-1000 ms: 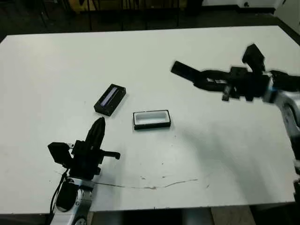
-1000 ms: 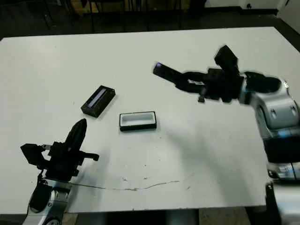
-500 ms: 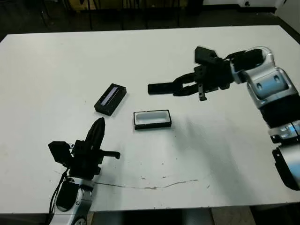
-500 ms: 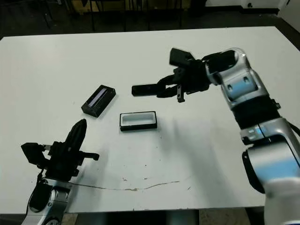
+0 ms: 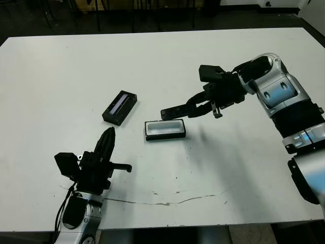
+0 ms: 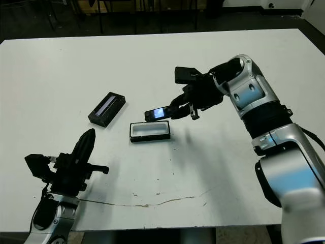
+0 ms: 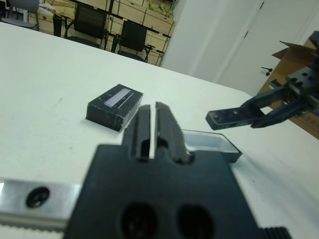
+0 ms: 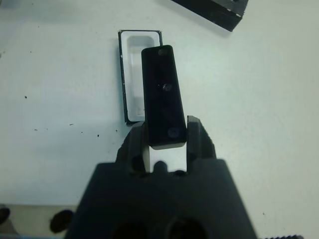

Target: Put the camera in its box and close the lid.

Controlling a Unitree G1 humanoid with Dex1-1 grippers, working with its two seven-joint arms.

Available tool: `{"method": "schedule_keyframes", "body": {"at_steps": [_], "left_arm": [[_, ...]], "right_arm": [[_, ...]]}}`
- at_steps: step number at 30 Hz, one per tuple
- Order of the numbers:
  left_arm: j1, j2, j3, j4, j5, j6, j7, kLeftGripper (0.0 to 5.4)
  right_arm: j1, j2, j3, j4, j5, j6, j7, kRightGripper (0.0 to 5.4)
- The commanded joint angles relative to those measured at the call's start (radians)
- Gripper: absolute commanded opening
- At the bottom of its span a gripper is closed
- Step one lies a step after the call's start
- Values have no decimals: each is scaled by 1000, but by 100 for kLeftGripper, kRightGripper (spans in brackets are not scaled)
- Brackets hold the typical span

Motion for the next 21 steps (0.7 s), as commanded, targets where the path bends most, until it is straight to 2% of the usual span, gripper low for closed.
{"method": "schedule_keyframes", "body": {"at_steps": [1,4,7,12,21], "left_arm": [[30,3,-1,14,11,8,6,0],[29,2,-1,21,9,-5,-1,0],[29,3,-1,23,5,-2,-2,0],[31,-2,-2,25,9,-3,6,0],[31,0,0,40,1,-22,-6,0]], "right_arm": [[25,5,17,-11,-16,-3,12,50],[30,12,18,-1,-6,14,31,50],[36,21,18,15,-1,1,42,50],[46,32,30,22,-20,-33,36,50],[28,77,68,100,-66,-42,34,50]]}}
